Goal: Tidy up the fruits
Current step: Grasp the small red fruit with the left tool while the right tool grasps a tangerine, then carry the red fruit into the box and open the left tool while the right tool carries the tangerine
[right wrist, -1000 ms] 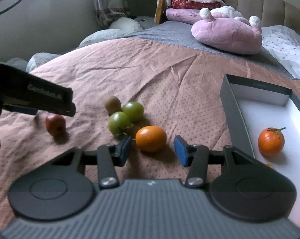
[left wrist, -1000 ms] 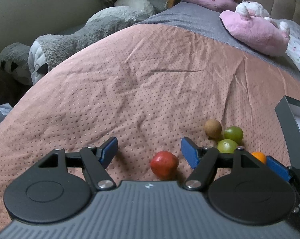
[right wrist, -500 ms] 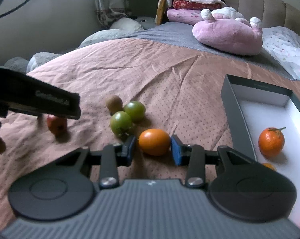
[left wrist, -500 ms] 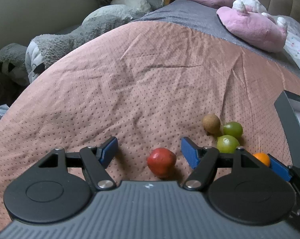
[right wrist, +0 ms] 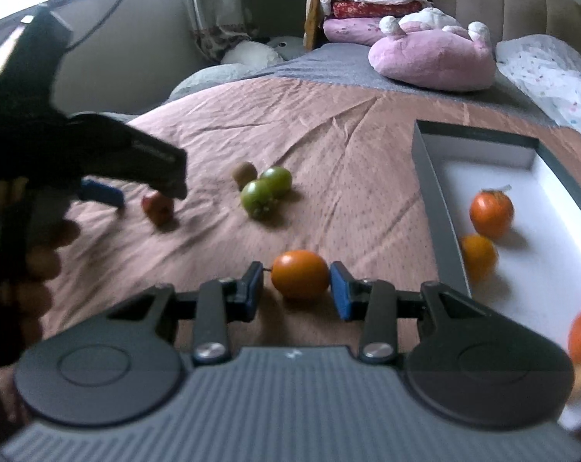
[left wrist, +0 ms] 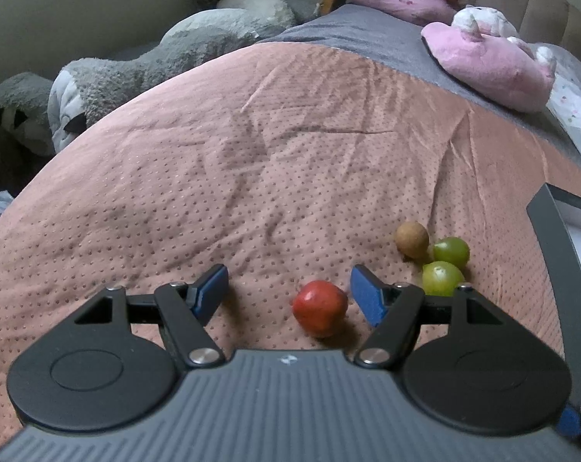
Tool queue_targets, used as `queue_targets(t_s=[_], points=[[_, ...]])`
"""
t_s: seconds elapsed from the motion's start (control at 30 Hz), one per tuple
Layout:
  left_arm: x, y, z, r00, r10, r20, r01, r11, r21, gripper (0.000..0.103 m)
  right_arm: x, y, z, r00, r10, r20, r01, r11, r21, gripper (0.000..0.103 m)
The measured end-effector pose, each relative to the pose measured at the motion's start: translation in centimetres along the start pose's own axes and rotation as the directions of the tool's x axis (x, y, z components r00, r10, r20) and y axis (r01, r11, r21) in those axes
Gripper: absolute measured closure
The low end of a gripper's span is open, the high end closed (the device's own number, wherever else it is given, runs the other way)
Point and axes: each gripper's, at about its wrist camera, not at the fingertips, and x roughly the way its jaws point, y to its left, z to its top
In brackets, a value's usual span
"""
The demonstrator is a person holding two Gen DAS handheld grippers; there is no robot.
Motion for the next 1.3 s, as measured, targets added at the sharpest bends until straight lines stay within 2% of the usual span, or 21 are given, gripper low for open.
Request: queue_targets(t_s=[0.07, 0.27, 0.47, 0.57, 0.8, 1.03, 1.3], points=[[-0.1, -0.1, -0.1, 1.0, -0.021, 0.004, 0.021, 1.0, 0.004, 0.028, -0.9, -0.2, -0.4, 1.0, 0.007, 0.004, -0.007, 1.0, 0.01, 0.062], [0.3, -1.0, -0.7, 1.0, -0.002, 0.01, 0.001, 0.998, 0.065, 0.029, -1.8, -0.2, -0.7, 1.0, 0.004, 0.028, -0.004, 1.0, -0.013, 0.062], [0.0, -0.4, -1.2, 1.0, -0.015, 0.012, 0.014, 0.998, 0.067, 0.037, -2.7, -0.1, -1.0, 0.999, 0.025, 0.046, -0.024, 0.999, -0.021, 0.062], [0.1, -1.0, -1.4, 1.0, 0.018, 0.015, -0.02, 0.995, 0.099, 0.044, -3.0, -0.3, -1.1, 0.998, 0.027, 0.05, -0.026, 0.999, -0.027, 0.062], [-0.3, -1.7, -2.1, 1.0, 0.025, 0.015, -0.026, 0.993, 0.113, 0.068, -4.1, -1.1, -0.6, 0.998, 0.018, 0.066, -0.017, 1.0, -0.013, 0.062], [-1.3, -3.0, -2.6, 0.997, 0.077, 0.007, -0.077, 0.986, 0.151, 0.068, -7.3, -2.0, -0.4, 0.996, 0.006, 0.089, -0.005, 1.0, -0.019, 0.063], [-4.1, -4.3, -4.0, 0.999, 0.035, -0.03, -0.03, 0.991, 0.131, 0.069, -10.8, -3.9, -1.3, 0.995, -0.012, 0.103, 0.012, 1.0, -0.001, 0.063]])
